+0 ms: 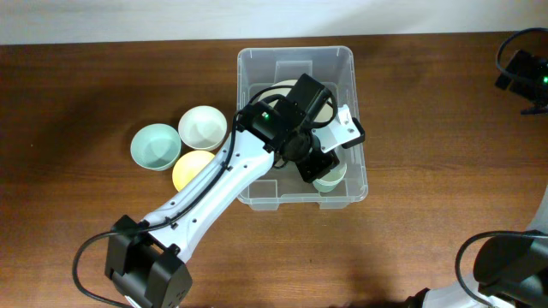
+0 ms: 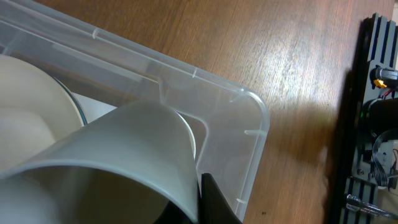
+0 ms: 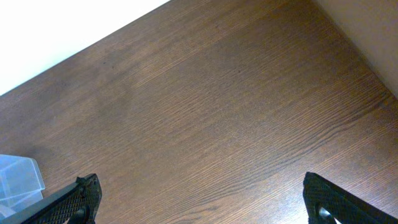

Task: Pack container
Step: 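Carry the grey cup with the left gripper onto the cups in the bin, then move the left gripper back over the mint green bowl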

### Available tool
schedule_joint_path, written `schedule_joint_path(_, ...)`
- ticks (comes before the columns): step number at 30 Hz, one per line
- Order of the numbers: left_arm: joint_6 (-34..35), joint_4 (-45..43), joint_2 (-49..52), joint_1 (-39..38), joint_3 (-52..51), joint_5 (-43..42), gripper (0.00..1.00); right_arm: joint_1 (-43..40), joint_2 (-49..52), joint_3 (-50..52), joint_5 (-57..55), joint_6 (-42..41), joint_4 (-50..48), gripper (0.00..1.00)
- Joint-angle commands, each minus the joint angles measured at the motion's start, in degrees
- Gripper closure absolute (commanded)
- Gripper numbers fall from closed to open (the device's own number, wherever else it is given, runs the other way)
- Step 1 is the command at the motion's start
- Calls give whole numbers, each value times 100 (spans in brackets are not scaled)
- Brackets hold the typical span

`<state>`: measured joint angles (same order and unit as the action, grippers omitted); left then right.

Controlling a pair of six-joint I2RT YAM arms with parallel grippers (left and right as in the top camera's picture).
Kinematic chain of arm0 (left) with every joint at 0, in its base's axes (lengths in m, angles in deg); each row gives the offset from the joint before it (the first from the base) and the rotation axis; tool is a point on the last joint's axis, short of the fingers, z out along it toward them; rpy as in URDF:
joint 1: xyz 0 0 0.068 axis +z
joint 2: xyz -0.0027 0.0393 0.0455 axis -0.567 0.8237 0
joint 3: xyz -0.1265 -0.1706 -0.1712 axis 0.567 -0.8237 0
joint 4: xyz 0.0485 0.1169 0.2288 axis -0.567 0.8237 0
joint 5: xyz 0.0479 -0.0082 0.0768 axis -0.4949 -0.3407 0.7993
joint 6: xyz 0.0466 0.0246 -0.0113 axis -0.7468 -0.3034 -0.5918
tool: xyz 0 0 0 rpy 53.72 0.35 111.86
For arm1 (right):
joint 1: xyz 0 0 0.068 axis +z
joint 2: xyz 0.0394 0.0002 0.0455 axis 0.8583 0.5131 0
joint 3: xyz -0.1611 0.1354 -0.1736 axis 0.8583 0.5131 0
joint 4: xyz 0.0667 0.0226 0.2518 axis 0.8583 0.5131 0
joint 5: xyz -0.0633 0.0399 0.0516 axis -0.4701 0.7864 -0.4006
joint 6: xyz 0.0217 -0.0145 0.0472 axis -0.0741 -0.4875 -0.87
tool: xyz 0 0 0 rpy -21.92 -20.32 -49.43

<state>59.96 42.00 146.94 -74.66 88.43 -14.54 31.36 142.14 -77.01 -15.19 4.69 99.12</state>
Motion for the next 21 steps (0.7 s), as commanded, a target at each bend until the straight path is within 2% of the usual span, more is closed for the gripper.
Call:
schedule_joint_path(1,-109,7,52,-2,-9,35,73,0,-4,-15,13,0,-4,1)
schedule_joint_path(2,-107,7,52,-2,-9,35,64,0,-4,-15,13,0,-4,1)
schedule_joint_path(5,-107,-11,52,-2,-7,35,53,0,-4,-15,13,0,-4,1)
schedule_joint_path(9,120,-173,50,48,26,120,53,0,-4,-13,13,0,-4,1)
schedule_joint_path(14,1034,-188,50,437,361,1537,53,0,-4,-15,13,0,-4,1)
schedule_joint_path(18,1945,-109,20,1156,686,1746,53,0,-4,-15,13,0,-4,1)
schedule_joint_path(21,2566,-42,-125,2149,713,1753,53,0,-4,-15,13,0,-4,1)
